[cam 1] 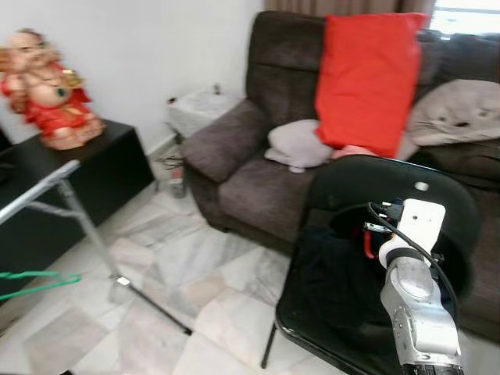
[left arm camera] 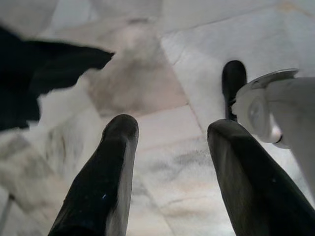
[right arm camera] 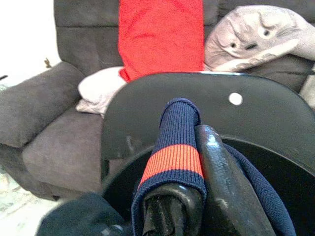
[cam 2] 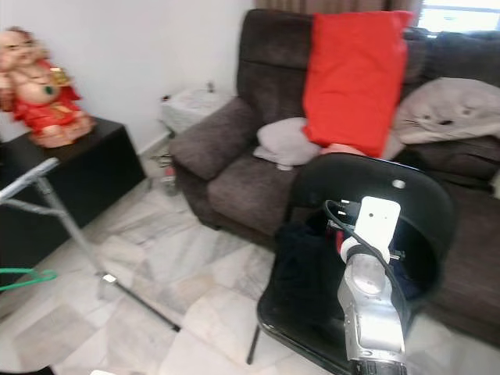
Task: Hang hanger
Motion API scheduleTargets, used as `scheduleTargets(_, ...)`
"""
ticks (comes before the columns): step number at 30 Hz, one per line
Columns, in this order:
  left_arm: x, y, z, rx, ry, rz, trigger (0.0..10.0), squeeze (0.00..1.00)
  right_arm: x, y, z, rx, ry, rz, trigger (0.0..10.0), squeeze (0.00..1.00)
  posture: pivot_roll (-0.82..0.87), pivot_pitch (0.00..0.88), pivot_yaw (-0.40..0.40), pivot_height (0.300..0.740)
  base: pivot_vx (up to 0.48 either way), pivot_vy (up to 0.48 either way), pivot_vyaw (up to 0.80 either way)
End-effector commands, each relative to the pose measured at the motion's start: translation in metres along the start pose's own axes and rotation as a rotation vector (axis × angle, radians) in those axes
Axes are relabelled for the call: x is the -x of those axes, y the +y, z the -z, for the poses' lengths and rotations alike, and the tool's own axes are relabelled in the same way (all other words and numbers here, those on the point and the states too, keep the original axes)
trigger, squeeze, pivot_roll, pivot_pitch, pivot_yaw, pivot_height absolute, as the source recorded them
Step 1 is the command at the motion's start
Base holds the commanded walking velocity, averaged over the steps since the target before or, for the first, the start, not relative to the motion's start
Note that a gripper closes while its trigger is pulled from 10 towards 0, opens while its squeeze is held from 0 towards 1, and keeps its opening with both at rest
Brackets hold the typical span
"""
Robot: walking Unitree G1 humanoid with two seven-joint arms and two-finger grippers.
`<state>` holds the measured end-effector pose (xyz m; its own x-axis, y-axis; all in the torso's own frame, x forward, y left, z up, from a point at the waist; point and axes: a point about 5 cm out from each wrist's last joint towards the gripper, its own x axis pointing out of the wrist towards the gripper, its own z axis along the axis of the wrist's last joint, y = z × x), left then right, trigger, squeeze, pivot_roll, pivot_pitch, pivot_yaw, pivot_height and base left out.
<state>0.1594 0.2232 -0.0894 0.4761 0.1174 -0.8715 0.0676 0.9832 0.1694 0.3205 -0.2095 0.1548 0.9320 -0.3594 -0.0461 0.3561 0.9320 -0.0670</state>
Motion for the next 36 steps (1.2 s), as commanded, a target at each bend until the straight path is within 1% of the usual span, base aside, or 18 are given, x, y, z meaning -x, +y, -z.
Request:
scheduleTargets(1, 0.001, 0.006, 0.004, 0.020, 0.007, -0.028, 10.0, 0.00, 0.000, -0.001, -0.003, 0.025, -0.033, 0.015, 10.0, 0.00, -0.09, 0.000, 0.091, 0.740, 0.000, 0.000, 0.80)
scheduleTargets(10, 0.001, 0.006, 0.005, 0.025, 0.010, -0.033, 10.0, 0.00, -0.005, -0.019, -0.009, 0.083, -0.068, 0.163, 10.0, 0.00, -0.10, 0.000, 0.097, 0.740, 0.000, 0.000, 0.80)
scheduleTargets(13, 0.001, 0.006, 0.005, 0.033, 0.009, -0.036, 10.0, 0.00, -0.007, -0.018, -0.014, 0.122, -0.095, 0.162, 10.0, 0.00, -0.10, 0.000, 0.099, 0.740, 0.000, 0.000, 0.80)
scheduleTargets(16, 0.001, 0.006, 0.005, 0.034, 0.006, -0.037, 10.0, 0.00, -0.008, -0.009, -0.026, 0.189, -0.173, 0.129, 10.0, 0.00, -0.10, 0.000, 0.100, 0.740, 0.000, 0.000, 0.80)
scheduleTargets(17, 0.001, 0.006, 0.003, 0.032, 0.004, -0.037, 10.0, 0.00, -0.010, 0.004, -0.038, 0.229, -0.244, 0.063, 10.0, 0.00, -0.10, 0.000, 0.101, 0.740, 0.000, 0.000, 0.80)
scheduleTargets(19, 0.001, 0.007, 0.001, 0.033, 0.000, -0.037, 10.0, 0.00, -0.009, 0.020, -0.049, 0.232, -0.308, -0.027, 10.0, 0.00, -0.09, 0.000, 0.099, 0.740, 0.000, 0.000, 0.80)
scheduleTargets(21, 0.000, 0.006, 0.000, 0.033, -0.003, -0.037, 10.0, 0.00, -0.003, 0.041, -0.056, 0.228, -0.363, -0.173, 10.0, 0.00, -0.08, 0.000, 0.100, 0.740, 0.000, 0.000, 0.80)
scheduleTargets(22, 0.000, 0.006, 0.000, 0.033, -0.003, -0.037, 10.0, 0.00, -0.003, 0.041, -0.056, 0.228, -0.363, -0.173, 10.0, 0.00, -0.08, 0.000, 0.100, 0.740, 0.000, 0.000, 0.80)
scheduleTargets(23, 0.000, 0.007, -0.001, 0.039, -0.006, -0.040, 10.0, 0.00, 0.004, 0.054, -0.063, 0.226, -0.418, -0.272, 10.0, 0.00, -0.07, 0.000, 0.099, 0.740, 0.000, 0.000, 0.80)
scheduleTargets(26, 0.000, 0.007, -0.003, 0.041, -0.010, -0.043, 10.0, 0.00, 0.016, 0.071, -0.073, 0.249, -0.501, -0.428, 10.0, 0.00, -0.07, 0.000, 0.100, 0.740, 0.000, 0.000, 0.80)
scheduleTargets(27, 0.000, 0.008, -0.004, 0.041, -0.011, -0.044, 10.0, 0.00, 0.027, 0.084, -0.077, 0.263, -0.544, -0.570, 10.0, 0.00, -0.07, 0.000, 0.101, 0.740, 0.000, 0.000, 0.80)
scheduleTargets(28, 0.000, 0.008, -0.004, 0.041, -0.011, -0.044, 10.0, 0.00, 0.027, 0.084, -0.077, 0.263, -0.544, -0.570, 10.0, 0.00, -0.07, 0.000, 0.101, 0.740, 0.000, 0.000, 0.80)
scheduleTargets(29, 0.000, 0.008, -0.004, 0.041, -0.013, -0.044, 10.0, 0.00, 0.036, 0.092, -0.079, 0.288, -0.574, -0.661, 10.0, 0.00, -0.08, 0.000, 0.102, 0.740, 0.000, 0.000, 0.80)
scheduleTargets(30, 0.000, 0.008, -0.005, 0.041, -0.014, -0.044, 10.0, 0.00, 0.052, 0.104, -0.079, 0.301, -0.600, -0.836, 10.0, 0.00, -0.08, 0.000, 0.103, 0.740, 0.000, 0.000, 0.80)
scheduleTargets(31, 0.000, 0.008, -0.005, 0.041, -0.014, -0.044, 10.0, 0.00, 0.052, 0.104, -0.079, 0.301, -0.600, -0.836, 10.0, 0.00, -0.08, 0.000, 0.103, 0.740, 0.000, 0.000, 0.80)
scheduleTargets(32, 0.000, 0.008, -0.006, 0.040, -0.015, -0.043, 10.0, 0.00, 0.063, 0.109, -0.079, 0.302, -0.616, -0.952, 10.0, 0.00, -0.08, 0.000, 0.103, 0.740, 0.000, 0.000, 0.80)
scheduleTargets(33, 0.000, 0.008, -0.006, 0.039, -0.016, -0.043, 10.0, 0.00, 0.070, 0.111, -0.078, 0.296, -0.616, -1.014, 10.0, 0.00, -0.08, 0.000, 0.103, 0.740, 0.000, 0.000, 0.80)
scheduleTargets(36, 0.000, 0.009, -0.007, 0.038, -0.017, -0.042, 10.0, 0.00, 0.077, 0.112, -0.075, 0.289, -0.601, -1.104, 10.0, 0.00, -0.08, 0.000, 0.103, 0.740, 0.000, 0.000, 0.80)
